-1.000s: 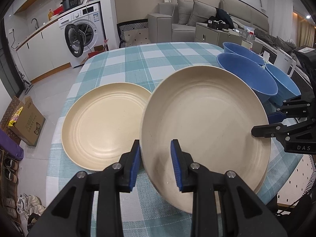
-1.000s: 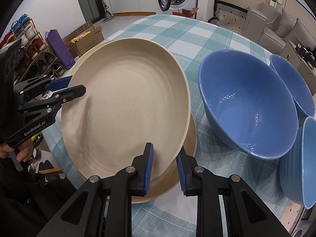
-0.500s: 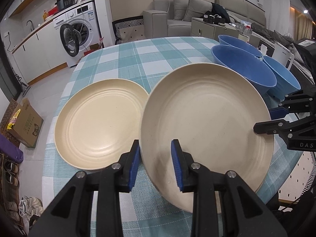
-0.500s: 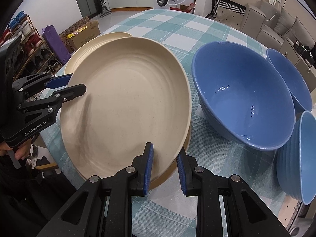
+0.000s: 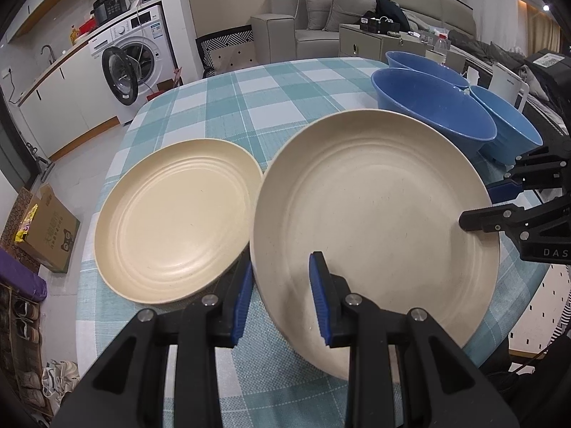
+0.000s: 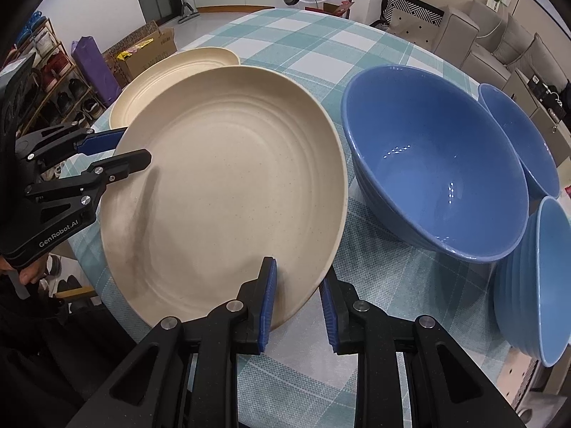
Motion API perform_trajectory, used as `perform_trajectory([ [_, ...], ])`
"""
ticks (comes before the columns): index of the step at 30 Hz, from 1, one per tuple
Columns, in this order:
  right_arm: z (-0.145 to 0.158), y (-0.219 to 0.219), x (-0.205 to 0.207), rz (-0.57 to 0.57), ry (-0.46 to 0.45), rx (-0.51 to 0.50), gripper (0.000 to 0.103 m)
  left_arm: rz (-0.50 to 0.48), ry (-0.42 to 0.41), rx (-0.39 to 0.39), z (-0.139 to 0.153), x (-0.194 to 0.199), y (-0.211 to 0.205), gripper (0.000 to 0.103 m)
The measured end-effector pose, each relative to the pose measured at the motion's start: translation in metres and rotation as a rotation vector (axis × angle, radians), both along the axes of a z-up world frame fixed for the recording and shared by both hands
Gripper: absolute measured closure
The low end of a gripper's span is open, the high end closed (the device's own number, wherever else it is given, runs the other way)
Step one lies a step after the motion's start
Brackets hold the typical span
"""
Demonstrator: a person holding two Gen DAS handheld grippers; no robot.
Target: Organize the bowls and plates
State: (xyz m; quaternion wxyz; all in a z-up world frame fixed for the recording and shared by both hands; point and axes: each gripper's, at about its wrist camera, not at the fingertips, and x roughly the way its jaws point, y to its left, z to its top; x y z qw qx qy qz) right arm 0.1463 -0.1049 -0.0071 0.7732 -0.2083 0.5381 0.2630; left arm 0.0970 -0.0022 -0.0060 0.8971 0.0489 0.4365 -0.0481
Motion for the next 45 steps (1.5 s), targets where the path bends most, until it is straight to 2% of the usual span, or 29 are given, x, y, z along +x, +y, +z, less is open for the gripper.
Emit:
perform_trajectory([
  [15, -0.017, 0.012, 0.006, 0.035, -0.002, -0.106, 0.073, -0.012, 0.035, 0.021, -0.010, 0.002, -0.003, 0.073],
  [21, -0.026, 0.018, 0.006, 0.057, -0.005, -0.145, 0.069, -0.018, 0.042, 0.032, -0.013, 0.002, -0.004, 0.068],
  [26, -0.029, 0.023, 0.003, 0.077, -0.018, -0.161, 0.062, -0.022, 0.048, 0.031, -0.015, 0.001, -0.004, 0.066],
  [30, -0.031, 0.024, -0.001, 0.090, -0.030, -0.173, 0.059, -0.035, 0.054, 0.034, -0.018, -0.001, -0.006, 0.059],
  [38, -0.031, 0.023, -0.008, 0.105, -0.037, -0.184, 0.054, -0.050, 0.064, 0.043, -0.021, -0.004, -0.009, 0.057],
  [42, -0.031, 0.021, -0.010, 0.101, -0.042, -0.190, 0.049, -0.058, 0.061, 0.051, -0.023, -0.006, -0.010, 0.048],
  [45, -0.031, 0.018, -0.010, 0.097, -0.041, -0.187, 0.045, -0.059, 0.063, 0.039, -0.023, -0.006, -0.008, 0.048],
])
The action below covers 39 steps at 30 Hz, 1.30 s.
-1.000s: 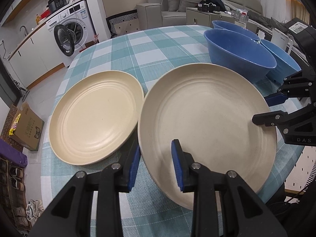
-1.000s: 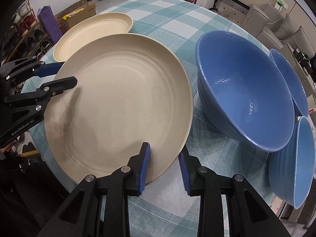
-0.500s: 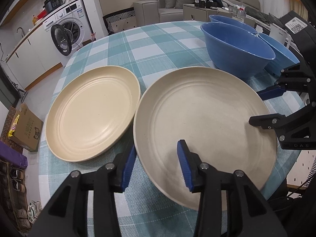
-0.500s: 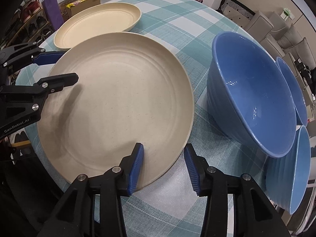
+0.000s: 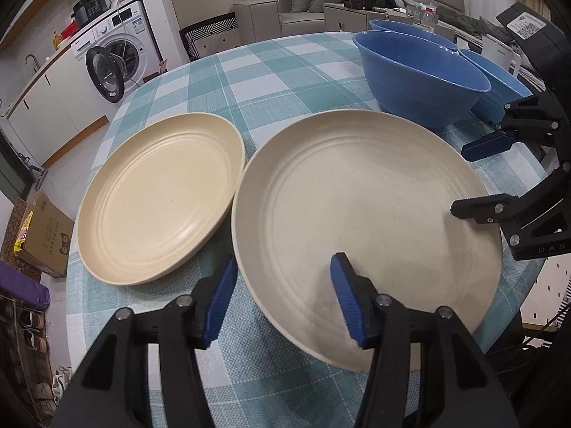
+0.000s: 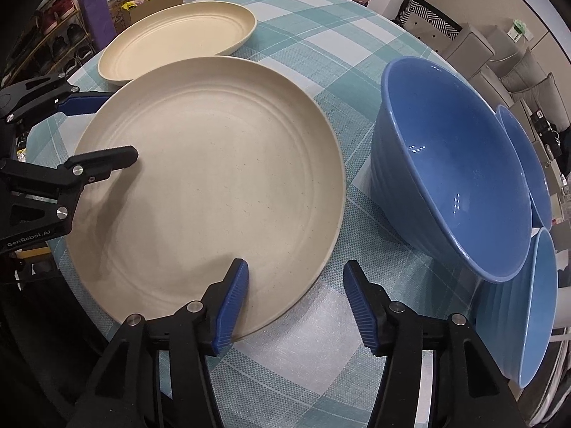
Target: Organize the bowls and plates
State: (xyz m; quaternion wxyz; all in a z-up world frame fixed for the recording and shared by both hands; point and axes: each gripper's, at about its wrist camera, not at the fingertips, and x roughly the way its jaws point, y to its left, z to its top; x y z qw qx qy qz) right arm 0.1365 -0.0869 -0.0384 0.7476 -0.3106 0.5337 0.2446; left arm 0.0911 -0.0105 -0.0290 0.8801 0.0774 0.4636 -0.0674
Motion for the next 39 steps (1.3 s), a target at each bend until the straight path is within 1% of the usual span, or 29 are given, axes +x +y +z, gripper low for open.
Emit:
perform_trajectory([
  [2, 0.000, -0.001, 0.001, -0.003, -0.001, 0.001, 0.041, 0.002, 0.001, -0.005, 0.000, 0.000, 0.001, 0.048],
  [8, 0.000, -0.008, 0.001, -0.014, -0.002, 0.006, 0.036, -0.002, 0.001, -0.003, 0.000, -0.001, 0.001, 0.046],
  [11, 0.001, -0.012, 0.000, -0.016, 0.002, 0.013, 0.033, 0.001, 0.001, -0.005, 0.000, -0.001, 0.002, 0.043],
  [17, 0.001, -0.017, -0.003, -0.019, -0.002, 0.027, 0.031, 0.004, 0.001, -0.032, 0.000, 0.000, 0.003, 0.040],
  [20, 0.001, -0.012, -0.007, 0.012, -0.008, 0.032, 0.031, 0.008, -0.014, -0.049, 0.004, -0.002, 0.005, 0.036],
  [21, 0.003, -0.011, -0.010, 0.024, -0.013, 0.040, 0.031, 0.010, -0.023, -0.055, 0.006, -0.003, 0.006, 0.032],
  [22, 0.005, -0.009, -0.012, 0.030, -0.017, 0.045, 0.031, 0.014, -0.034, -0.061, 0.009, -0.004, 0.008, 0.025],
  [24, 0.009, -0.009, -0.015, 0.036, -0.028, 0.056, 0.031, 0.022, -0.062, -0.076, 0.015, -0.006, 0.012, 0.025],
  [26, 0.013, -0.007, -0.015, 0.036, -0.037, 0.072, 0.023, 0.028, -0.075, -0.093, 0.021, -0.007, 0.016, 0.024],
  [29, 0.021, -0.009, -0.015, 0.034, -0.045, 0.100, 0.020, 0.046, -0.098, -0.104, 0.029, -0.009, 0.023, 0.023],
  [31, 0.027, -0.009, -0.016, 0.031, -0.043, 0.127, 0.017, 0.065, -0.119, -0.115, 0.035, -0.010, 0.028, 0.009],
  [33, 0.032, -0.008, -0.016, 0.033, -0.042, 0.148, 0.015, 0.080, -0.147, -0.123, 0.040, -0.011, 0.033, 0.003],
  [35, 0.036, -0.007, -0.017, 0.036, -0.043, 0.167, 0.011, 0.092, -0.163, -0.120, 0.045, -0.012, 0.038, 0.003],
  [39, 0.044, -0.004, -0.018, 0.036, -0.055, 0.198, 0.006, 0.119, -0.178, -0.125, 0.051, -0.011, 0.046, 0.000],
])
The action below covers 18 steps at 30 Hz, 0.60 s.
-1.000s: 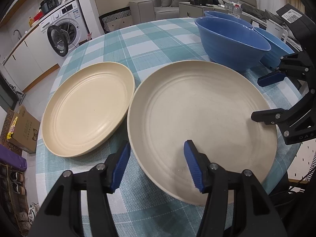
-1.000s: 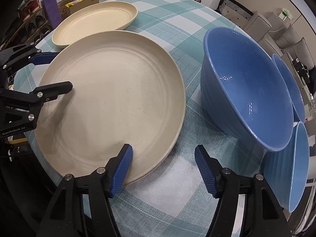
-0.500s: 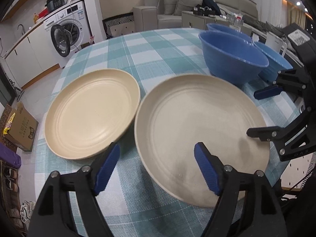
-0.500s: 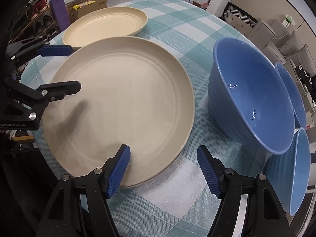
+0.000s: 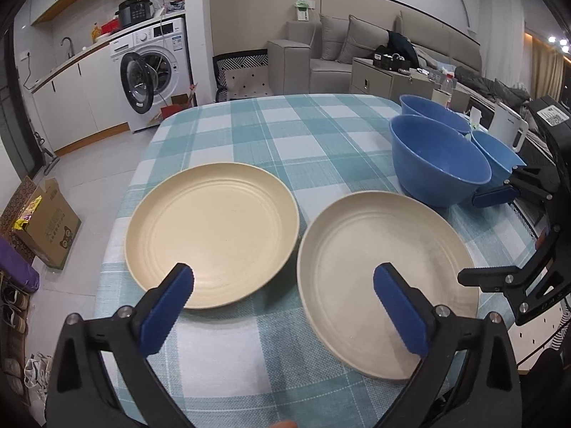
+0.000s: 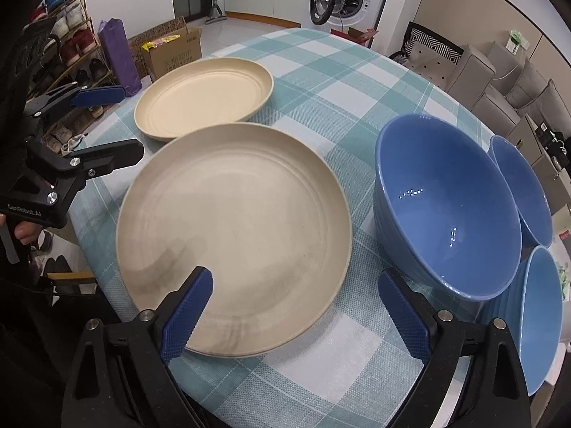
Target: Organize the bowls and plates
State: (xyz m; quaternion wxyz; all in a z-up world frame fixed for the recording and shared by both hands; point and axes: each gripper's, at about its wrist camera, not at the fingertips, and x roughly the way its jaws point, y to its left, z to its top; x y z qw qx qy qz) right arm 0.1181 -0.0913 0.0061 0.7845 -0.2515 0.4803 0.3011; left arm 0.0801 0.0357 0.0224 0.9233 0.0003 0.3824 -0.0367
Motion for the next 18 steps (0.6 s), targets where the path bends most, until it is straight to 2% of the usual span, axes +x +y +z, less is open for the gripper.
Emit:
perform_trajectory([
  [4, 0.006, 0.003, 0.009, -0.011, -0.001, 0.041, 0.003, 0.027, -0.032, 0.012, 0.008, -0.001, 0.008, 0.000],
  [18, 0.038, 0.006, 0.033, -0.086, -0.038, 0.176, 0.002, 0.119, -0.104, 0.012, 0.034, -0.001, 0.041, 0.000],
])
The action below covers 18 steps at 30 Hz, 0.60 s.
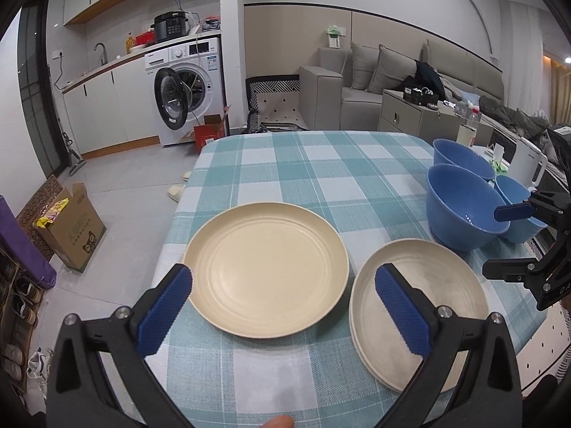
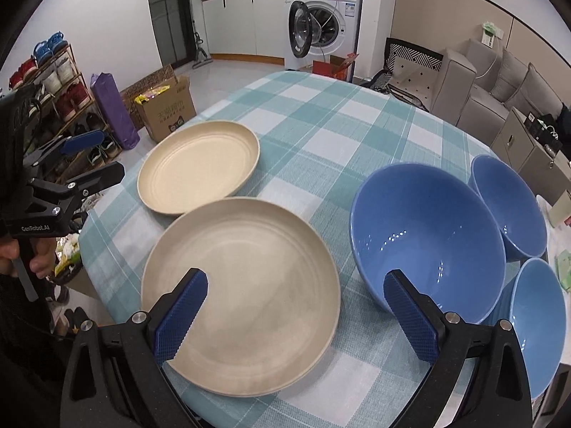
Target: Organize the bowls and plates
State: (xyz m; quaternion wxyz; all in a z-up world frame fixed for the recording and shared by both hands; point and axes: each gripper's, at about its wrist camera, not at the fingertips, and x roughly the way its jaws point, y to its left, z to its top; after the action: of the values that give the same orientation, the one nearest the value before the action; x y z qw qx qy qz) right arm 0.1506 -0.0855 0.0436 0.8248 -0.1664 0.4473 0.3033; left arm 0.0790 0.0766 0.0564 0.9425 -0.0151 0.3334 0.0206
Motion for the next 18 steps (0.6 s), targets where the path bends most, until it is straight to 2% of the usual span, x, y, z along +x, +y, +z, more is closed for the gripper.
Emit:
perform_trajectory([
  [8, 0.015, 0.012, 0.008, 0.000, -0.019, 0.031, 0.002, 0.028, -0.012, -0.012, 0.005, 0.005, 0.009, 0.000],
  [11, 0.018, 0.018, 0.011, 0.004, -0.029, 0.035, 0.002, 0.049, -0.016, 0.006, 0.005, 0.007, 0.012, 0.000],
  [18, 0.025, 0.037, 0.020, 0.015, -0.040, 0.054, 0.002, 0.094, -0.001, 0.007, -0.002, 0.011, 0.027, 0.000],
])
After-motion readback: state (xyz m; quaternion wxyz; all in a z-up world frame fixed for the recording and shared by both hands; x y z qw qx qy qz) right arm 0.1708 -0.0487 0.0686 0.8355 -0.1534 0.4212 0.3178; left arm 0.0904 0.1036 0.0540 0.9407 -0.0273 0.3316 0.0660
